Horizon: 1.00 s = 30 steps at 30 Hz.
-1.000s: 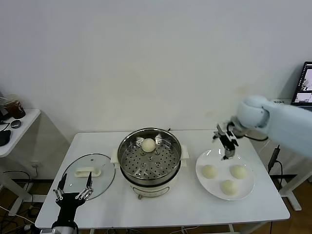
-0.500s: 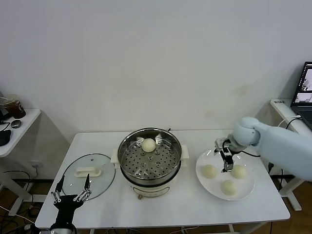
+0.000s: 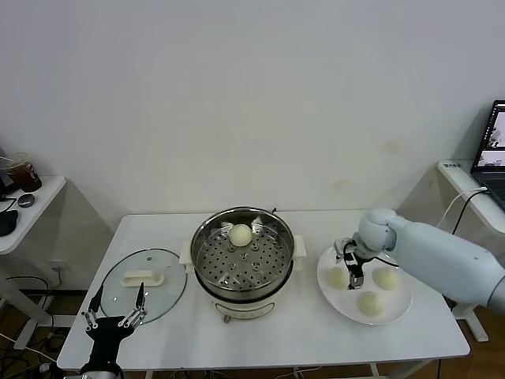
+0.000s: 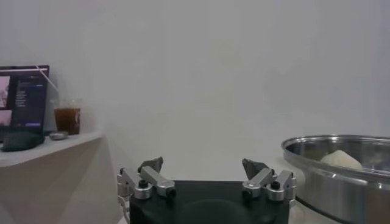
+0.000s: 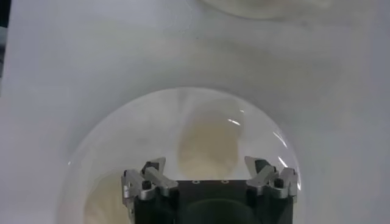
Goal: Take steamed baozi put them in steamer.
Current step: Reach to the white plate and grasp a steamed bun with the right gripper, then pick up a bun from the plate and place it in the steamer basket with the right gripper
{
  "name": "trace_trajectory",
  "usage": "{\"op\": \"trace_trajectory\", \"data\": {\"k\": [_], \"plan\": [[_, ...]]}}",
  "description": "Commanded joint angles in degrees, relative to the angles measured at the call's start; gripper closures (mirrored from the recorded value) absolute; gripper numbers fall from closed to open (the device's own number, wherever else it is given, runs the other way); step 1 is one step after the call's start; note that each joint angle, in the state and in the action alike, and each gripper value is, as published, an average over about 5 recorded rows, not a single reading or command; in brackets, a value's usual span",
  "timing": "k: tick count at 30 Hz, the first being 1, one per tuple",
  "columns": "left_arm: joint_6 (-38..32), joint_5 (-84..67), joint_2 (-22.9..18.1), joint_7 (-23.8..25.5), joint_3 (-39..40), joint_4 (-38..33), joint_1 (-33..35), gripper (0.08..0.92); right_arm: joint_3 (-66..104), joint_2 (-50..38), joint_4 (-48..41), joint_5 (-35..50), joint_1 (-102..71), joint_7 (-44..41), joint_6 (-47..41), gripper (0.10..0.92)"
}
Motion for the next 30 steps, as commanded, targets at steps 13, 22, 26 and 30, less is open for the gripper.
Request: {"op": "trace_trajectory", "data": {"k": [13,22,26,30], "plan": [[-0.15,0.21,-0.23,-0.09,0.27,-0.15,0.05,0.177,3.02,0.82,-1.97,-1.48,-1.59,0.34,0.36,0.47],[0.03,0.2,-0.05,-0.05,0.3,-0.71,0.08,0.177,-1.17,-8.13,6.89,9.81,14.05,-1.74,-1.87,0.475],[0.22,0.17,0.21,-0.01,0.65,-0.79,-0.38,0.177,-9.19,-9.68,11.24,18.39,28.18,-1.69,-5.25,0.467],[0.28,-0.01,0.64,-0.03,1.32,-0.51,-1.32,0.177,-19.47,-7.82,17.09,28.26,43.48,0.29,-11.29,0.463]]}}
